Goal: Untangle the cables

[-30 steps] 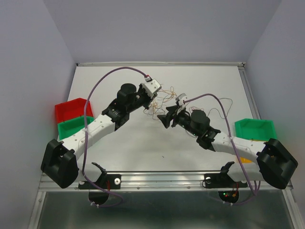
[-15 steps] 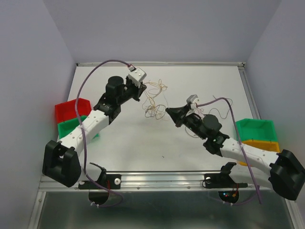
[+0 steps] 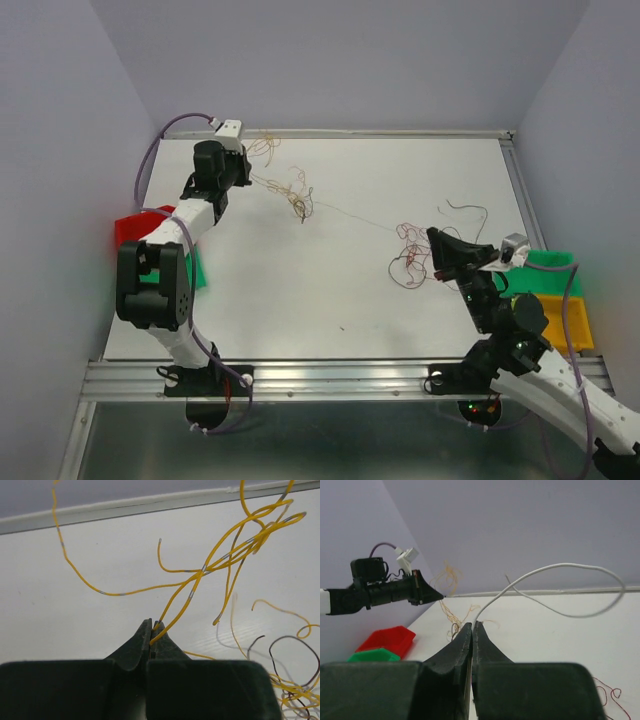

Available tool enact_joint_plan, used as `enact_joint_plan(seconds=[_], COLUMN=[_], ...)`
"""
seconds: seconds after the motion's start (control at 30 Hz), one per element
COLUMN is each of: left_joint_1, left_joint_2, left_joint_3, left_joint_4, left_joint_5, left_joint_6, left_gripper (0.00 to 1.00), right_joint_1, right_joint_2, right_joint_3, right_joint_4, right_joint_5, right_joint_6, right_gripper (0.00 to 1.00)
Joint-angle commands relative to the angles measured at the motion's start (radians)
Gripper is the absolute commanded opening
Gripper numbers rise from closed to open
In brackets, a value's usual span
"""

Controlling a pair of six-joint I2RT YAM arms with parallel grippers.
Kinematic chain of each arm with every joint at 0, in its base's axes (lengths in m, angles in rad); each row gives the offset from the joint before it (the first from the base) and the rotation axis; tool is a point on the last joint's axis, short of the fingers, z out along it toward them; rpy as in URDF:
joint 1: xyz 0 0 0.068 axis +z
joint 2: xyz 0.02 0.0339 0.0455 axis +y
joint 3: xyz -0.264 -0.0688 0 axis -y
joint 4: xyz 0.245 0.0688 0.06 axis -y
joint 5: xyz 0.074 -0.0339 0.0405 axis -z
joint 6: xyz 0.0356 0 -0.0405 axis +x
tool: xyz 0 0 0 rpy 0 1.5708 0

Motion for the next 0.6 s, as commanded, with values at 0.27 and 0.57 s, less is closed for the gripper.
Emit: enact_joint_plan(seconds=[0.27,0.57], left_joint_1=[0.084,0.086], left_joint_2=[0.049,-0.021], left_joint_3=[0.075,0.025], left_joint_4=[0.109,0.145], left_joint_5=[-0.198,-0.17], left_joint_6=[-0.057,-0.086], left_gripper=[0.0,0.0], right_joint_1=[-0.001,-0.002], right_joint_2=[-0.311,-0.217], right_joint_3=[-0.018,0.02], right_joint_4=[-0.254,-0.266], right_joint_5=[0.208,0.088], right_joint_6=[0.022,0.018], right_gripper=[0.01,0.01])
